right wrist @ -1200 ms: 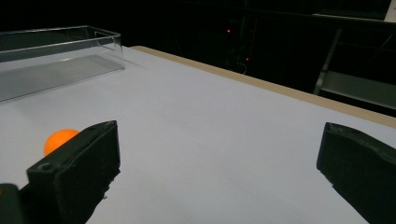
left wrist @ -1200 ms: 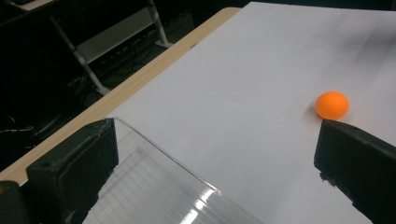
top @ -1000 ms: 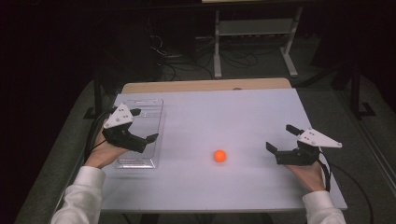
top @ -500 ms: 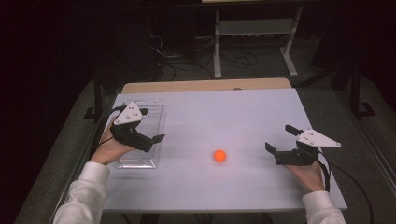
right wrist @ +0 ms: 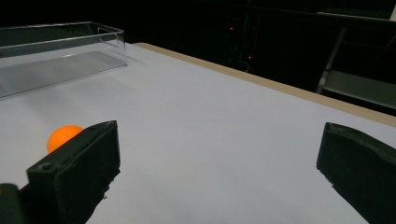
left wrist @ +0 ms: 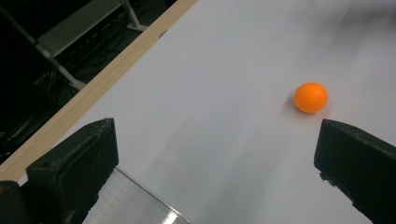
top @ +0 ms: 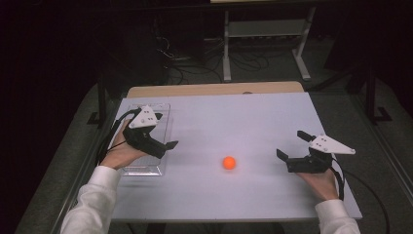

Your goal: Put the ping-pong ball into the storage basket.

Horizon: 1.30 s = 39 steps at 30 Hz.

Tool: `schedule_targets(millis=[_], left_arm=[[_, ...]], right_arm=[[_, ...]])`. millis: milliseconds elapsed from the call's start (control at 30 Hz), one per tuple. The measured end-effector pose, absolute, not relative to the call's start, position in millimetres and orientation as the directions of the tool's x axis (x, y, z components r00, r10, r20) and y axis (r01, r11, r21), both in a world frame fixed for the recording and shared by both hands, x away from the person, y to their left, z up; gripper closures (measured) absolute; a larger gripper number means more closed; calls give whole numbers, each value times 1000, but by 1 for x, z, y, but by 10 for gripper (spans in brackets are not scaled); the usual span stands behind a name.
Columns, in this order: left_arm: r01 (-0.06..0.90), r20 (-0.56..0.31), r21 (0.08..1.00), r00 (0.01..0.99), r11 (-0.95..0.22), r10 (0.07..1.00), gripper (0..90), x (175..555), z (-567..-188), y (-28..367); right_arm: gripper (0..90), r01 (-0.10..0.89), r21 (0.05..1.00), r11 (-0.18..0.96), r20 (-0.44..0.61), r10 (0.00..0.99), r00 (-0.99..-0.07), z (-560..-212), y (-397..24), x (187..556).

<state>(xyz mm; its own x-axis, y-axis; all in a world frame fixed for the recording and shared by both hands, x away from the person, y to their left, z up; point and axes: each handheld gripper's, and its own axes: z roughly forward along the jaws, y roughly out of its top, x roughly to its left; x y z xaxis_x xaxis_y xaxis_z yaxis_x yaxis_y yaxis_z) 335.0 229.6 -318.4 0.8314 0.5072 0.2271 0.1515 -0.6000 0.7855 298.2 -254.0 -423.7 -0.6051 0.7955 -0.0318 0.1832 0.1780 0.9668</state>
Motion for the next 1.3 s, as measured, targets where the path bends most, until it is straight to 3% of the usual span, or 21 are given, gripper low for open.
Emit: schedule_targets(millis=[1300], left_arm=[[128,221,719,889,-683,400,0,349,-330,183]], right_arm=[[0,187,965,182,-31,792,-610,-424,-254,298]])
